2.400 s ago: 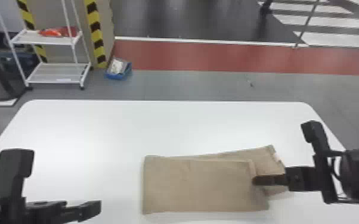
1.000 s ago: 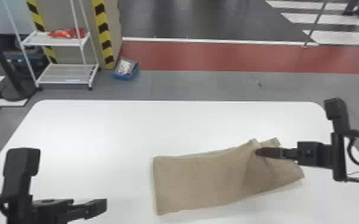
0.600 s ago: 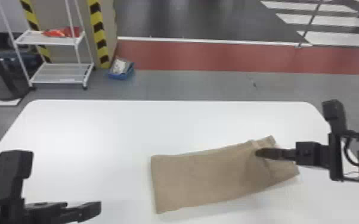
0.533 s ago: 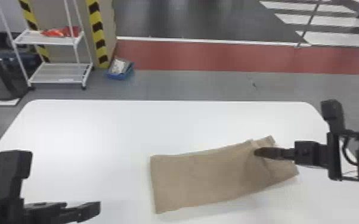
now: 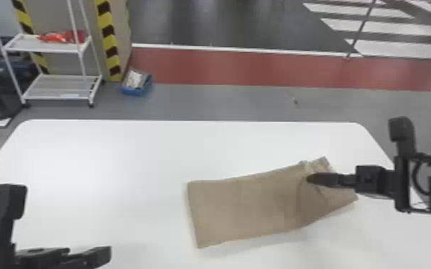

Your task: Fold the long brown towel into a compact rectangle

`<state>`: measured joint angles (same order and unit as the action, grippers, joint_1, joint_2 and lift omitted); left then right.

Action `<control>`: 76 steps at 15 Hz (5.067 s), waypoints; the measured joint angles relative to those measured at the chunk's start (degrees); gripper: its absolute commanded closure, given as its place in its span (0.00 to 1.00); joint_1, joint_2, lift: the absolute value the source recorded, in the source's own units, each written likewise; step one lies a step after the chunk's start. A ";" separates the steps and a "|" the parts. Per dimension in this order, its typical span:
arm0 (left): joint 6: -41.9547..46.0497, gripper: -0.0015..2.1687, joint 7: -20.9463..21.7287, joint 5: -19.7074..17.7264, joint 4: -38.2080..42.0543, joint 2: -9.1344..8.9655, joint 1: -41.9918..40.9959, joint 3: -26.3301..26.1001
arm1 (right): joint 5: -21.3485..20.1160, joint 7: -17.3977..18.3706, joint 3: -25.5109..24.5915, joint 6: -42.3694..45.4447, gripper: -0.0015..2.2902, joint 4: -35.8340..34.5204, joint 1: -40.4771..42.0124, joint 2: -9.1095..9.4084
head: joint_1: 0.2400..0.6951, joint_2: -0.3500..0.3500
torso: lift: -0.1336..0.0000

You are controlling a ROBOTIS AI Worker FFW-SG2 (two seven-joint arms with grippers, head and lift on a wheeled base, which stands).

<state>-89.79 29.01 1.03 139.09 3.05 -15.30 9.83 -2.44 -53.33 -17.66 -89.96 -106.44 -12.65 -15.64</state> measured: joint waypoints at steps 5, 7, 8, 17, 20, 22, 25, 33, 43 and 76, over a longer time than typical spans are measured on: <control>0.00 0.04 0.00 -0.03 0.11 0.03 -0.27 0.24 | -0.55 -0.16 0.13 0.00 0.53 2.49 -1.34 -0.09 | 1.00 0.33 | 0.07; 0.00 0.04 0.00 -0.10 0.09 0.03 -0.42 0.21 | -2.45 -0.18 0.65 0.00 0.14 2.45 -1.58 -0.48 | 1.00 0.32 | 0.07; 0.00 0.04 0.00 -0.10 0.05 0.03 -0.43 0.20 | -3.21 -0.20 0.74 0.00 0.11 2.50 -1.44 -0.64 | 1.00 0.31 | 0.07; 0.00 0.04 -0.07 -0.06 -0.67 0.11 -0.26 -0.06 | -7.97 0.10 2.72 0.00 0.10 7.18 -1.47 -2.83 | 1.00 0.23 | 0.07; 0.00 0.04 -0.05 -0.06 -0.74 0.11 -0.26 0.14 | -8.10 0.50 4.60 0.00 0.13 8.28 -2.33 -2.15 | 1.00 0.26 | 0.07; 0.00 0.04 0.00 -0.06 -0.74 0.11 -0.31 0.25 | -8.11 0.52 5.60 0.00 0.14 8.41 -2.98 -1.74 | 1.00 0.28 | 0.07; 0.00 0.04 -0.01 -0.06 -0.74 0.11 -0.43 0.28 | -9.36 0.47 7.97 0.00 0.15 8.97 -3.80 -1.68 | 1.00 0.30 | 0.07; 0.00 0.04 -0.01 -0.06 -0.57 0.37 -0.70 0.27 | -11.23 0.16 9.40 0.00 0.26 10.74 -4.84 -1.90 | 1.00 0.30 | 0.07; 0.00 0.04 0.26 -0.06 -0.22 0.37 -0.88 0.37 | -11.62 0.33 9.90 0.00 0.45 13.37 -5.90 -1.65 | 1.00 0.30 | 0.07; 0.70 0.04 0.61 -1.63 -0.06 0.46 -1.72 2.79 | -3.84 -2.50 4.28 0.00 0.55 2.84 -2.94 1.32 | 1.00 0.41 | 0.07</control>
<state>-89.09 29.62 -0.60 139.03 3.51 -17.01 12.62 -6.28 -55.83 -13.38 -89.96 -103.61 -15.59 -14.32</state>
